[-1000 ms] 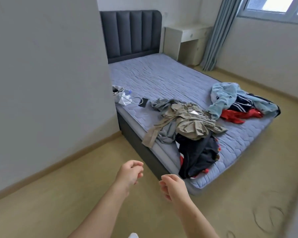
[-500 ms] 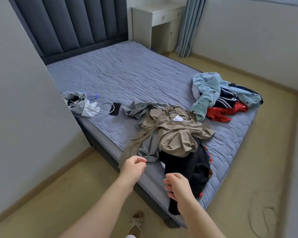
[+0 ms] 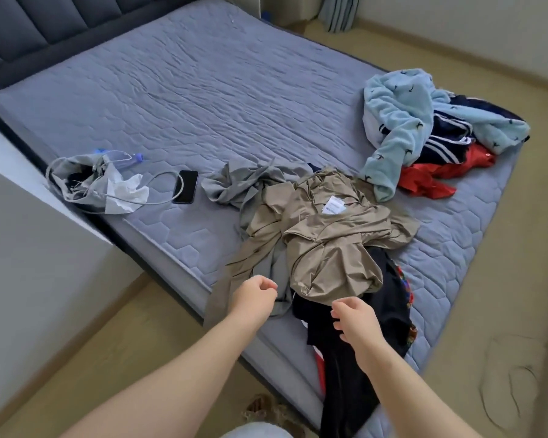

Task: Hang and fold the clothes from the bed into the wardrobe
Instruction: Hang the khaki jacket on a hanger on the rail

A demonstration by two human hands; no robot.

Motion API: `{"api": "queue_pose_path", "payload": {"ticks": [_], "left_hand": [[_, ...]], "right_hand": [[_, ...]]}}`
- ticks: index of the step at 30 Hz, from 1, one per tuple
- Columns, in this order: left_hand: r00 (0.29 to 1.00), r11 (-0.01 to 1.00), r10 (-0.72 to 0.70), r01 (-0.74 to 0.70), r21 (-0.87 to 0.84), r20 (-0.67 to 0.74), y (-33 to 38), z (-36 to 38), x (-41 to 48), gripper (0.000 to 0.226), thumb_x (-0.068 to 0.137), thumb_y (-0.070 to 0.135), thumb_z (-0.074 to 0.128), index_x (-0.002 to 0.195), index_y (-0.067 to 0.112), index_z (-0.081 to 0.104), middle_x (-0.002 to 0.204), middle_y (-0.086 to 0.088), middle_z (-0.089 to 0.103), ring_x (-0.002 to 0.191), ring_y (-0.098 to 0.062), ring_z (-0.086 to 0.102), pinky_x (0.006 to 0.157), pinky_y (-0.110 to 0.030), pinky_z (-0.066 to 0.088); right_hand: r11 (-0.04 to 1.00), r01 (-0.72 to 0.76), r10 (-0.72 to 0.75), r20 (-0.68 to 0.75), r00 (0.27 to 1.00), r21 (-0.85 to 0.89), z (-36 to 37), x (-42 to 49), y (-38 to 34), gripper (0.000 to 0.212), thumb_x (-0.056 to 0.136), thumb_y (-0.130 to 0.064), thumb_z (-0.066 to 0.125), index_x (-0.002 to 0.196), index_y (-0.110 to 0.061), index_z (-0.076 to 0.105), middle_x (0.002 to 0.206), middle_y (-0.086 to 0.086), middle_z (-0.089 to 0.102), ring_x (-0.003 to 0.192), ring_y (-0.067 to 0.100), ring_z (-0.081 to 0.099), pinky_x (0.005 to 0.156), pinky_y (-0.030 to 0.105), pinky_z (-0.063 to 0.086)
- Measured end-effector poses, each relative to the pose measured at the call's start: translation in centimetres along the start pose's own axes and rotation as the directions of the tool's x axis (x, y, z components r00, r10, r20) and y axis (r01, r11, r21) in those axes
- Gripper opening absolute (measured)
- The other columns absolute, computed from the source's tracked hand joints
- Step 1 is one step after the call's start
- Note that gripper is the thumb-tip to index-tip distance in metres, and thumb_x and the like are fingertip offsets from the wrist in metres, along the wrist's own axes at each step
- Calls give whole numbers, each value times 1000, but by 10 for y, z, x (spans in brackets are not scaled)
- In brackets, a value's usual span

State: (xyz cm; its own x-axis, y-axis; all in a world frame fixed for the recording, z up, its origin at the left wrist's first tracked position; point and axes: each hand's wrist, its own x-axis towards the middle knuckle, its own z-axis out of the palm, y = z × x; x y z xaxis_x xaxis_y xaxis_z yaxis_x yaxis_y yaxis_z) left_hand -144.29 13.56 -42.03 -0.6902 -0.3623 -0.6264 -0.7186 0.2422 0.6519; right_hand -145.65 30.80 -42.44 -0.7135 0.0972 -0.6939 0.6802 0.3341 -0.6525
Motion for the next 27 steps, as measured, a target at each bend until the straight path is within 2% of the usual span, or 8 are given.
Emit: {"api": "queue_pose_path", "payload": {"ticks": [6, 11, 13, 15, 18, 22, 24, 27], "left_hand": [[998, 994, -37, 32, 108, 48, 14, 55, 82, 21, 84, 11, 46, 76, 28, 55, 92, -2, 66, 92, -22, 60, 74, -26, 44], [1000, 981, -7, 1, 192, 27, 21, 92, 143, 26, 85, 17, 56, 110, 23, 57, 124, -2, 52, 92, -15, 49, 72, -23, 38], [997, 997, -83, 83, -3, 0, 18, 107, 159, 44, 82, 20, 63, 124, 22, 50, 136, -3, 38, 100, -15, 44, 82, -25, 36], [968, 929, -251, 245, -276, 15, 11, 121, 164, 59, 81, 20, 67, 133, 25, 40, 139, -5, 35, 105, -18, 45, 86, -30, 40], [951, 876, -309, 278, -395, -16, -3, 137, 164, 65, 82, 5, 62, 136, 28, 35, 119, -8, 53, 90, -22, 54, 74, -31, 49], [990, 966, -95, 66, -250, -108, -4, 132, 152, 33, 82, 0, 52, 107, 20, 63, 82, 7, 60, 69, -10, 54, 58, -23, 43], [998, 967, -64, 59, -248, -13, 0, 121, 139, 30, 81, -2, 49, 87, 21, 68, 73, 7, 64, 60, -7, 54, 51, -19, 42], [938, 847, -112, 263, -462, 329, 12, 101, 111, 40, 80, -13, 42, 69, 13, 70, 61, -1, 65, 48, -7, 57, 44, -19, 46]], "right_hand": [[997, -46, 47, 21, 999, -55, 0, 78, 7, 12, 89, -15, 47, 94, -14, 58, 89, -1, 57, 91, 22, 55, 80, 34, 46], [993, -100, 101, 5, 995, -60, -8, 127, 24, 12, 88, -17, 45, 89, -19, 56, 84, -2, 56, 73, 13, 51, 59, 24, 41], [992, -119, 118, -27, 993, -45, -11, 140, 29, 12, 88, -17, 45, 83, -24, 53, 83, -3, 56, 72, 12, 51, 57, 24, 41], [991, -127, 126, -33, 991, -30, -13, 150, 30, 13, 89, -16, 45, 82, -25, 53, 86, -3, 57, 74, 13, 53, 60, 26, 42], [987, -156, 156, -3, 988, 23, -16, 160, 32, 12, 90, -17, 46, 95, -21, 56, 91, -4, 56, 87, 18, 55, 75, 30, 47], [972, -187, 188, 5, 982, 145, -25, 161, 28, 11, 90, -16, 50, 91, -19, 60, 84, -3, 57, 81, 15, 55, 79, 34, 48], [954, -194, 196, 15, 980, 230, -29, 154, 22, 11, 91, -17, 51, 88, -22, 60, 85, -2, 58, 79, 15, 56, 72, 29, 47], [905, -253, 241, 76, 967, 342, -30, 146, 10, 6, 93, -29, 53, 90, -26, 57, 92, -6, 56, 91, 20, 58, 71, 29, 45]]}}
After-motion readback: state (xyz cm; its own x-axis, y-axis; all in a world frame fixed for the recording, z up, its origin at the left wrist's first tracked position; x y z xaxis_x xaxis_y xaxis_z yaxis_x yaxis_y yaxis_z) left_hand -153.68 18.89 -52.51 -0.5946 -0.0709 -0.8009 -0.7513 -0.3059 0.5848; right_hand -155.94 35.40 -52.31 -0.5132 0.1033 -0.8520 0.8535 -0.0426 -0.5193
